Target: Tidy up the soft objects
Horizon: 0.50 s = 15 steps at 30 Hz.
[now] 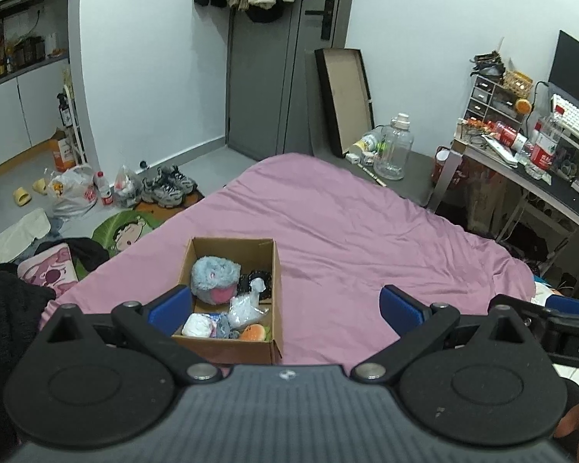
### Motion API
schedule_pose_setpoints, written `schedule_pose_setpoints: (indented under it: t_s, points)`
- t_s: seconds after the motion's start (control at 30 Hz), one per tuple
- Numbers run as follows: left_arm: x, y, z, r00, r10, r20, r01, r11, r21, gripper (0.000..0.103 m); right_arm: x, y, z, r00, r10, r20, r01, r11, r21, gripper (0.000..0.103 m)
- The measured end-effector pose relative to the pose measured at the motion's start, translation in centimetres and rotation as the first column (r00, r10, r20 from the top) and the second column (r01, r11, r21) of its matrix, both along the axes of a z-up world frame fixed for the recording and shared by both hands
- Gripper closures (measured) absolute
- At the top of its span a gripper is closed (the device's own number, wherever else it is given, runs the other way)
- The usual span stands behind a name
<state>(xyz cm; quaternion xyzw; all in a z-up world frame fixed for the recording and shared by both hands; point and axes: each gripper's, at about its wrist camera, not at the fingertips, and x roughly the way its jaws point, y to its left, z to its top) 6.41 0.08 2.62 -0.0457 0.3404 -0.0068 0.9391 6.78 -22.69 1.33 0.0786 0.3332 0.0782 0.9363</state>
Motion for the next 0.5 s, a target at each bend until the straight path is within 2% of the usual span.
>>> schedule_pose_setpoints:
  t_s: [0.23, 0.5]
  points:
    - [-0.4, -0.3, 0.6, 1.0, 0.002, 0.002, -0.002, 1.0, 0.012, 0.0, -0.8, -0.9, 0.6, 0.999, -0.031, 0.009, 0.031, 1.0, -0.007, 0.0]
    - [-1.4, -0.4, 0.4, 1.0, 0.017, -0.003, -0.017, 1.0, 0.012, 0.0, -2.0, -2.0, 0.9, 1.0, -0.002, 0.024, 0.003, 1.0, -0.01, 0.0]
